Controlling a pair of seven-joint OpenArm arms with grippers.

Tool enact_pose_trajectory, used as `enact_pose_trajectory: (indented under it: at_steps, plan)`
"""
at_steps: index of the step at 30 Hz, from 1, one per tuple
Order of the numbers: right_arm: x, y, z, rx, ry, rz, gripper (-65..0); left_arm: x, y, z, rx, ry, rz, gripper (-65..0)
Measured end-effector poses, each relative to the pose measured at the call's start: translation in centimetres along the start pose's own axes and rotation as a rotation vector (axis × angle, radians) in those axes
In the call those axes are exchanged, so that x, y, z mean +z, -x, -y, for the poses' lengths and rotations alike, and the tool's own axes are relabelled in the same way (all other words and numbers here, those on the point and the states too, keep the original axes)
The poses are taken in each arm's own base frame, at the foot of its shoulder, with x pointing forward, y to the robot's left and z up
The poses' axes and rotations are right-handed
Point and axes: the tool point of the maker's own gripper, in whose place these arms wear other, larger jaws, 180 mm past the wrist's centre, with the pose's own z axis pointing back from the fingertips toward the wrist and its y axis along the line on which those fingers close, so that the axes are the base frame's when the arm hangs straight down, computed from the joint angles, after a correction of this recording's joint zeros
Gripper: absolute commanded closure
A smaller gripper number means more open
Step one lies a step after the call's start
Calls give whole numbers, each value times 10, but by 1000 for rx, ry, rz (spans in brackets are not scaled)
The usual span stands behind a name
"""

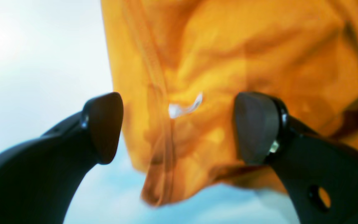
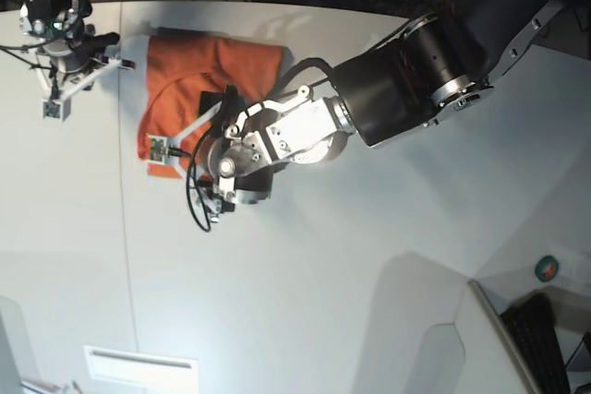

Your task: Layout the t-shirt on the table in an organized manner, then fold the t-shirt properly

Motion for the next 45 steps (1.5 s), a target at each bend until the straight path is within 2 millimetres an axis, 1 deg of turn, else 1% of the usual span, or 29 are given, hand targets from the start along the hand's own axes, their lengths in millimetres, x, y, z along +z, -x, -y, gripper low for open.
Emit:
enact_pose_trajectory:
  at_steps: [2, 5, 6, 7, 8, 9, 10, 11, 12, 13, 15, 17, 18, 20, 22, 24, 26, 27, 30, 32, 34, 36, 38, 40, 41, 43, 45]
  plan:
    - [0, 0, 0, 0, -1, 0, 0, 16, -2, -26, 58, -60, 21, -535]
    - [0, -1, -2, -1, -4, 3, 0, 53, -14, -70, 146, -174, 114, -532]
    - [1, -1, -2, 0, -5, 3, 0, 66, -15, -81, 180, -208, 140, -528]
    - [2, -4, -3, 0, -8, 9, 0, 77, -12, -88, 208, -237, 156, -508]
    - [4, -7, -4, 0, -10, 19, 0, 85, -6, -90, 239, -256, 163, -454]
    - [7, -13, -5, 2, -13, 35, 0, 90, 4, -88, 275, -269, 164, -369]
    - [9, -18, -5, 5, -16, 54, 0, 94, 15, -83, 315, -278, 166, -253]
    - [9, -23, -5, 11, -18, 68, 0, 97, 27, -76, 354, -284, 166, -140]
    - [10, -25, -7, 33, -33, 83, 0, 96, 42, -63, 403, -283, 162, -5]
    - [12, -28, -10, 74, -71, 109, 0, 94, 57, -51, 460, -275, 156, 0]
    - [17, -35, -8, 106, -124, 191, 0, 95, 85, -31, 561, -280, 148, 0]
    - [19, -31, 9, 93, -106, 212, 0, 105, 108, -17, 643, -313, 163, 0]
    - [20, -30, 18, 87, -92, 214, 0, 113, 119, -14, 672, -342, 170, 0]
    - [24, -32, 31, 88, -87, 228, 0, 130, 136, 1, 722, -393, 191, 0]
    - [30, -34, 43, 109, -92, 241, 0, 139, 160, 26, 788, -414, 169, 0]
    - [42, -30, 52, 134, -92, 241, 0, 145, 181, 61, 879, -419, 139, 0]
    - [58, -27, 64, 172, -80, 239, 0, 145, 194, 95, 938, -400, 127, 0]
    - [68, -26, 69, 192, -70, 232, 0, 143, 197, 111, 957, -389, 121, 0]
    - [93, -20, 88, 249, 0, 134, 0, 147, 199, 143, 1003, -376, 136, 0]
    - [108, -5, 106, 264, 59, 6, 0, 148, 198, 170, 1033, -338, 115, 0]
    - [114, 19, 125, 252, 117, -134, 0, 145, 196, 198, 1061, -277, 86, 0]
    - [119, 40, 134, 242, 135, -221, 0, 143, 192, 219, 1087, -232, 72, 0]
    - [127, 62, 133, 252, 120, -297, 0, 142, 189, 233, 1106, -205, 61, 0]
    - [136, 90, 132, 260, 110, -417, 0, 141, 186, 244, 1127, -184, 54, 0]
    - [139, 100, 130, 260, 104, -460, 0, 139, 187, 250, 1137, -171, 48, 0]
    - [133, 116, 122, 280, 68, -509, 0, 131, 193, 268, 1169, -131, 18, 0]
    - [115, 147, 102, 261, -21, -547, 0, 120, 201, 291, 1200, -77, -31, 0]
